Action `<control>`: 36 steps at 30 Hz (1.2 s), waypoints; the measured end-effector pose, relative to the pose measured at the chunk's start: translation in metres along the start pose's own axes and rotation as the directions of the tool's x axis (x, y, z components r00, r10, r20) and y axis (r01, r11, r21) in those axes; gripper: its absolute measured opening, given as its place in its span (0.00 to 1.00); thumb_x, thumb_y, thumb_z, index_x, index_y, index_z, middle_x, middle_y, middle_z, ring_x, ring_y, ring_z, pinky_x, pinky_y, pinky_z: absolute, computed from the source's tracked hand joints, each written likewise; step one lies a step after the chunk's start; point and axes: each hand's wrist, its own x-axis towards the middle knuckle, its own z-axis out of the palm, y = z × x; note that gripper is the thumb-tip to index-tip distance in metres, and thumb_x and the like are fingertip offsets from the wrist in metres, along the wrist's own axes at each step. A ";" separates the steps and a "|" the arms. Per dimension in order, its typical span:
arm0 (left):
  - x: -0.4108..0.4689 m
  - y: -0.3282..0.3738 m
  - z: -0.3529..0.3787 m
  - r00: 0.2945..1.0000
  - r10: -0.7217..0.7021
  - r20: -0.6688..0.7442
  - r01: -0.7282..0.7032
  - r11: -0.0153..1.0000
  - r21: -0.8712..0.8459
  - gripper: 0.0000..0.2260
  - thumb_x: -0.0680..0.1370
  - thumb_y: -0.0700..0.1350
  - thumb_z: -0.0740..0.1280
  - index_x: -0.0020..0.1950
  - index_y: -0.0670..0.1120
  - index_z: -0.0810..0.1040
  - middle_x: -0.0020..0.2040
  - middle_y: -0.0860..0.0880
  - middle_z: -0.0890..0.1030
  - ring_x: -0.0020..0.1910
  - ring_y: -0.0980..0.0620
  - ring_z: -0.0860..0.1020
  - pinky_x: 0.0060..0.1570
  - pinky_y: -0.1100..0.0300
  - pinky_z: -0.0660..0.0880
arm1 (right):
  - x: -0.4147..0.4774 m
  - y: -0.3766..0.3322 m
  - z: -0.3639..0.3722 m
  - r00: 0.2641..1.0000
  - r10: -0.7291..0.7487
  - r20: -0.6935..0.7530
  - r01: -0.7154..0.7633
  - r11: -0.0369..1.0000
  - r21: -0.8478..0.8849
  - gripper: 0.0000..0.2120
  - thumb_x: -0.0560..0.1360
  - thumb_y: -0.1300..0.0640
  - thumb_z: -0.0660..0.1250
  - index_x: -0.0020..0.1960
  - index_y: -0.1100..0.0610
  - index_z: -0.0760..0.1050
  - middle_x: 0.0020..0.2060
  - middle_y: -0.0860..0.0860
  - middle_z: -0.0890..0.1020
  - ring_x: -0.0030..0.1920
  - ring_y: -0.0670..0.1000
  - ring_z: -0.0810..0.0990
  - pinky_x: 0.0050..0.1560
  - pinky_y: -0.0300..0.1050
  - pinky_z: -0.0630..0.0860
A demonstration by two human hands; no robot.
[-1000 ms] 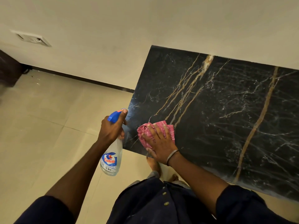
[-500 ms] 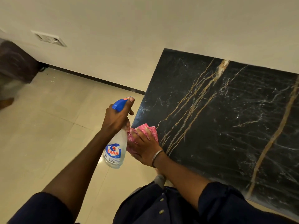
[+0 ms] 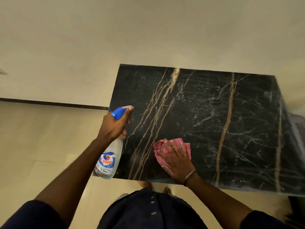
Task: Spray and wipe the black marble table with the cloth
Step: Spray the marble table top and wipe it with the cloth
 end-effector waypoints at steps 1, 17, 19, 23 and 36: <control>0.004 0.002 0.004 1.000 -0.002 0.018 0.002 1.000 0.000 0.16 0.80 0.59 0.60 0.49 0.48 0.77 0.34 0.44 0.79 0.24 0.52 0.77 0.28 0.63 0.78 | 0.002 -0.002 0.000 1.000 0.014 0.002 -0.014 1.000 0.008 0.32 0.77 0.36 0.54 0.78 0.44 0.54 0.79 0.56 0.54 0.78 0.62 0.53 0.71 0.70 0.51; 0.062 0.007 -0.006 0.990 -0.001 0.141 -0.009 0.998 0.067 0.18 0.76 0.66 0.59 0.54 0.56 0.78 0.39 0.39 0.83 0.29 0.45 0.81 0.30 0.63 0.79 | 0.186 -0.019 -0.038 0.993 0.104 0.061 -0.110 0.989 0.096 0.27 0.80 0.39 0.48 0.78 0.41 0.50 0.79 0.53 0.49 0.78 0.59 0.47 0.74 0.68 0.43; 0.071 0.004 -0.010 0.990 -0.004 0.138 -0.005 0.998 0.061 0.17 0.77 0.66 0.59 0.54 0.57 0.78 0.40 0.42 0.83 0.27 0.48 0.80 0.29 0.62 0.79 | 0.206 -0.010 -0.045 0.988 0.145 0.055 -0.150 0.984 0.100 0.28 0.81 0.39 0.50 0.78 0.41 0.47 0.79 0.51 0.46 0.79 0.57 0.44 0.74 0.64 0.39; 0.094 0.005 -0.015 0.994 0.009 0.111 -0.016 0.998 0.061 0.18 0.79 0.62 0.59 0.58 0.52 0.78 0.38 0.47 0.81 0.27 0.55 0.79 0.29 0.69 0.75 | 0.237 0.006 -0.058 0.979 0.197 0.054 -0.201 0.976 0.084 0.28 0.81 0.39 0.50 0.78 0.41 0.47 0.79 0.50 0.44 0.79 0.56 0.43 0.74 0.62 0.38; 0.138 -0.006 -0.018 0.992 -0.054 0.117 0.054 0.999 0.005 0.19 0.79 0.62 0.59 0.53 0.48 0.78 0.35 0.50 0.80 0.27 0.56 0.78 0.31 0.68 0.76 | 0.335 0.070 -0.097 0.928 0.313 0.201 -0.336 0.937 0.096 0.28 0.83 0.42 0.47 0.79 0.42 0.38 0.79 0.50 0.37 0.78 0.57 0.37 0.74 0.63 0.39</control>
